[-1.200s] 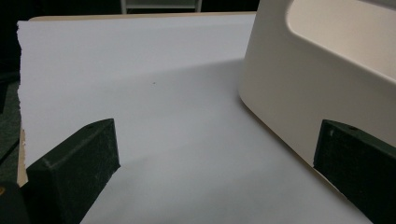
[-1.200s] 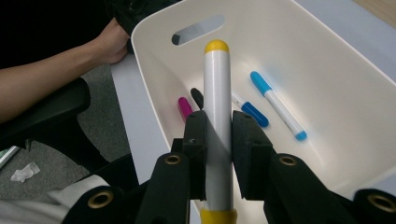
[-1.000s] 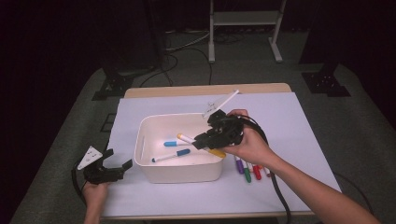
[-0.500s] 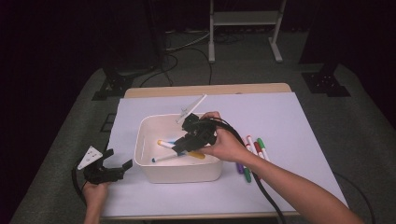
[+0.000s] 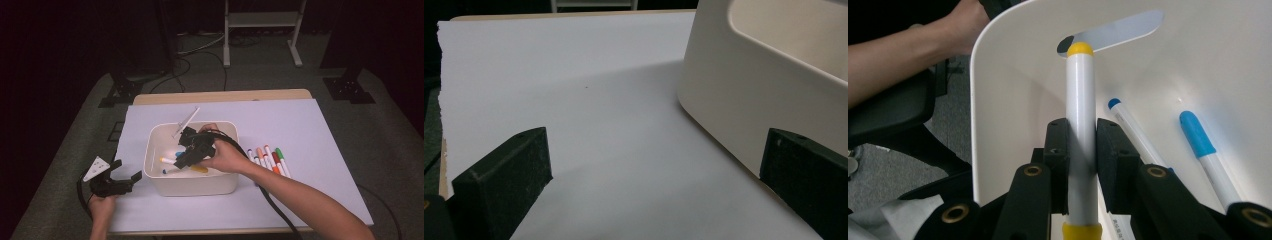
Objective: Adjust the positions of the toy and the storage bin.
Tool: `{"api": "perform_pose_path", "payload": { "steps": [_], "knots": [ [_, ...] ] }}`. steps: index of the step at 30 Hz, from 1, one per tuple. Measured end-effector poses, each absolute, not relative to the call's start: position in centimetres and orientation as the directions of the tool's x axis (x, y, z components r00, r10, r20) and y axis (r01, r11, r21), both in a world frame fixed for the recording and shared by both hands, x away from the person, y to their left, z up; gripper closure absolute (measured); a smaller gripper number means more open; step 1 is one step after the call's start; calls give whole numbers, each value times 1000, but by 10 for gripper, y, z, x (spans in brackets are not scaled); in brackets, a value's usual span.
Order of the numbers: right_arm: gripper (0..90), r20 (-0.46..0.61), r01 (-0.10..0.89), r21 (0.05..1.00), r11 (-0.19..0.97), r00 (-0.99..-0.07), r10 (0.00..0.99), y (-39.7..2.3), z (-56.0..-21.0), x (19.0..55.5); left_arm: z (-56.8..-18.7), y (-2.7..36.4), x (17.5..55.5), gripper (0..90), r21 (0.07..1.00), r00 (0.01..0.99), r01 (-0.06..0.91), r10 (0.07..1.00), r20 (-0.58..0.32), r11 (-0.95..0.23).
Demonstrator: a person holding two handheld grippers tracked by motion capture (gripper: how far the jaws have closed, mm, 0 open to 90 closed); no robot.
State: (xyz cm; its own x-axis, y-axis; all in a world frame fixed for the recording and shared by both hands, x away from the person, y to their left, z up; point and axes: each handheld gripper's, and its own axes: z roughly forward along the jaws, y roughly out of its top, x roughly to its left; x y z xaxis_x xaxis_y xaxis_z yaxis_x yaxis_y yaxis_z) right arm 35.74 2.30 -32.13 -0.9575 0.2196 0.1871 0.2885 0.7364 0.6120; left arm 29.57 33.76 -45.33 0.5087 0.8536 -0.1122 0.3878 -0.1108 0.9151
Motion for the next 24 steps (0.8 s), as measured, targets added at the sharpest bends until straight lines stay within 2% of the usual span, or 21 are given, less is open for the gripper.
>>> {"api": "perform_pose_path", "payload": {
  "steps": [14, 16, 24],
  "knots": [
    [748, 174, 267, 553, 789, -963, 204, 43, -338, 360, -453, 338, 296, 0, 915, 511, 388, 852, -116, -108],
    [690, 184, 274, 547, 791, -961, 206, 43, -338, 360, -453, 338, 296, 0, 915, 511, 388, 852, -115, -109],
    [647, 163, 276, 564, 778, -961, 223, 32, -326, 356, -453, 338, 296, 0, 914, 511, 391, 852, -117, -109]
  ]
}}
